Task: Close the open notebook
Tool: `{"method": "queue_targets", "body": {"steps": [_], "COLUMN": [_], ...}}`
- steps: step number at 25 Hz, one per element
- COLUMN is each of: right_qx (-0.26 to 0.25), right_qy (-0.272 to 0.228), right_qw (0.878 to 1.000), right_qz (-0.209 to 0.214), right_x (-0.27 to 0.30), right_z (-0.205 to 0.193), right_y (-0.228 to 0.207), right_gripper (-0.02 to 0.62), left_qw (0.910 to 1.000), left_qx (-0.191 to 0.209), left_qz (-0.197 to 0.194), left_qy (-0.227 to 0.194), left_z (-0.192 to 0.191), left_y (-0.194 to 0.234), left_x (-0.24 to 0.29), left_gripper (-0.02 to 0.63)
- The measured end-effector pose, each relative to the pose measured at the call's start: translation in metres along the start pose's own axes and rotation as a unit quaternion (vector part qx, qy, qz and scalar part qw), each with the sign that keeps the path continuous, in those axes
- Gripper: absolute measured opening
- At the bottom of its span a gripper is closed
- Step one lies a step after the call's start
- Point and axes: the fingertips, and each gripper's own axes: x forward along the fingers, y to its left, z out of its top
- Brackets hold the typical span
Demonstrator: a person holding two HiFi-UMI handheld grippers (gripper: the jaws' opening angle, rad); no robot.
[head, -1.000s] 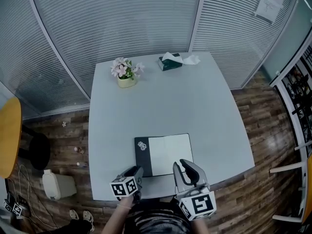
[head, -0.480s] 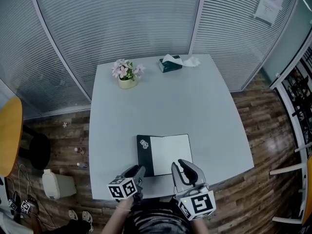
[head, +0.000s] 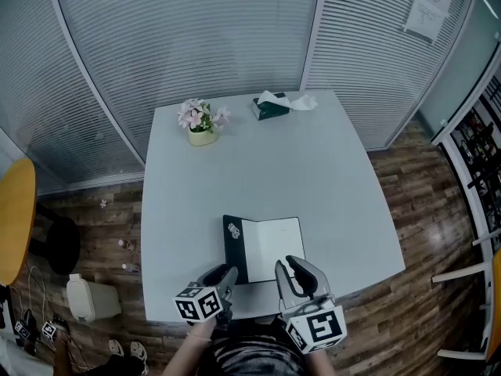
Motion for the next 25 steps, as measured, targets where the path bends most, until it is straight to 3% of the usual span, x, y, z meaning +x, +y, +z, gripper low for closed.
{"method": "queue_targets", "body": {"steps": [11,25], "right_qx": [0.002,0.007], "right_qy": [-0.002,-0.004], "right_qw": [1.0,1.0], "right_qz": [-0.015,-0.028], "right_x": [-0.006,-0.013], "right_z": [0.004,0.004], "right_y": [-0.017,-0.032], "right_gripper": [0.071,0.071], "left_qw": [0.9994,0.9963], "left_qx": [0.022,0.041], "left_qz": [-0.022,-0.068], "left_qy": [0.015,0.033], "left_z": [-0.004,-0.007], "left_y": [-0.028,-0.061], "left_x": [0.018,0.034], "left_gripper": [0.056,0.044]}}
